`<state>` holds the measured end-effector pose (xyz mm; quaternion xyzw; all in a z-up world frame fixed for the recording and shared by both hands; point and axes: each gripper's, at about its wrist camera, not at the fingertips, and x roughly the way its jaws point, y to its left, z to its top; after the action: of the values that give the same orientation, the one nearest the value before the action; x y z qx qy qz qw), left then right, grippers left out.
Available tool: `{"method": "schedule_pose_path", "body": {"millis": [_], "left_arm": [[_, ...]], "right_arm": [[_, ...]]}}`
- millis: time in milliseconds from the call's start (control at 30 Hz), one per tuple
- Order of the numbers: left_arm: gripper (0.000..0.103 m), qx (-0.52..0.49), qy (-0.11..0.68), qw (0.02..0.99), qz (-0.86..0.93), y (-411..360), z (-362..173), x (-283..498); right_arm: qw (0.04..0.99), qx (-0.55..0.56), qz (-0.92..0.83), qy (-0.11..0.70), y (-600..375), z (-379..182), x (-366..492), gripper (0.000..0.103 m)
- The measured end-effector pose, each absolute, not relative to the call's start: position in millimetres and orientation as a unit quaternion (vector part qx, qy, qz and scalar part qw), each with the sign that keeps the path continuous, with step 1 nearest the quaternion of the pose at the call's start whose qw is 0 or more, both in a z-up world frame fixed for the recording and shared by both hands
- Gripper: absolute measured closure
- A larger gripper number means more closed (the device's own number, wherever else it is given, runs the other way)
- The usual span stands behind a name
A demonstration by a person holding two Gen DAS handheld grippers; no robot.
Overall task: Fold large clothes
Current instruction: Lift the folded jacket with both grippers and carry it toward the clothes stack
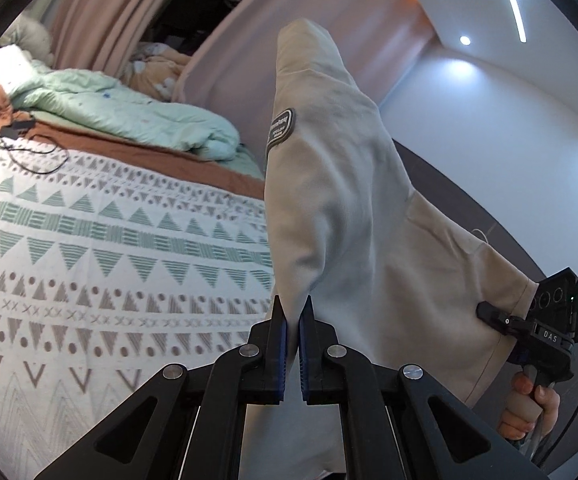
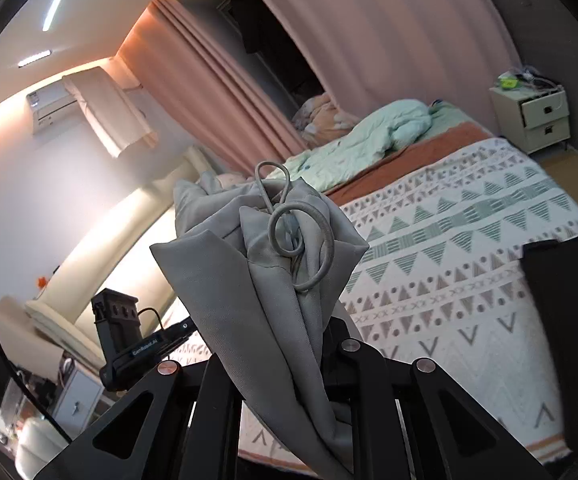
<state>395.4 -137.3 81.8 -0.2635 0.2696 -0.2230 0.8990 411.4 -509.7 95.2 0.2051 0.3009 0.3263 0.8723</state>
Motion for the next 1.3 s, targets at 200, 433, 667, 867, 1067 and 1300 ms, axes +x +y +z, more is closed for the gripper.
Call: {"method": "schedule_pose_path", "body": {"millis": [200, 433, 667, 867, 1067, 1300], "left_arm": [[0.099, -0.258, 0.265, 0.891, -0.264, -192.2, 110.8, 385.0], [0.099, -0.238, 0.262, 0.882, -0.313, -268.3, 139.0, 377.2], [0.099, -0.230, 0.260, 0.868, -0.355, -332.6, 149.9, 379.6], [0.099, -0.215, 0.281, 0.853, -0.383, -385.9, 149.7, 385.2], [0.099, -0.213, 0.304, 0.833, -0.409, -433.3, 137.4, 385.2], [0.099, -0.206, 0.332, 0.817, -0.423, -478.5, 114.4, 401.2]], "right_arm": [[0.896, 0.193, 0.291, 0.274, -560.8, 133.8, 378.3, 0.090], [0.917, 0.179, 0.249, 0.255, -619.8, 164.0, 359.3, 0.090], [0.934, 0.156, 0.212, 0.241, -670.2, 183.7, 347.1, 0.090], [0.941, 0.162, 0.176, 0.238, -719.0, 180.7, 333.5, 0.090], [0.944, 0.159, 0.142, 0.252, -758.2, 171.3, 331.5, 0.090], [0.942, 0.151, 0.112, 0.278, -779.6, 150.1, 367.5, 0.090]]}}
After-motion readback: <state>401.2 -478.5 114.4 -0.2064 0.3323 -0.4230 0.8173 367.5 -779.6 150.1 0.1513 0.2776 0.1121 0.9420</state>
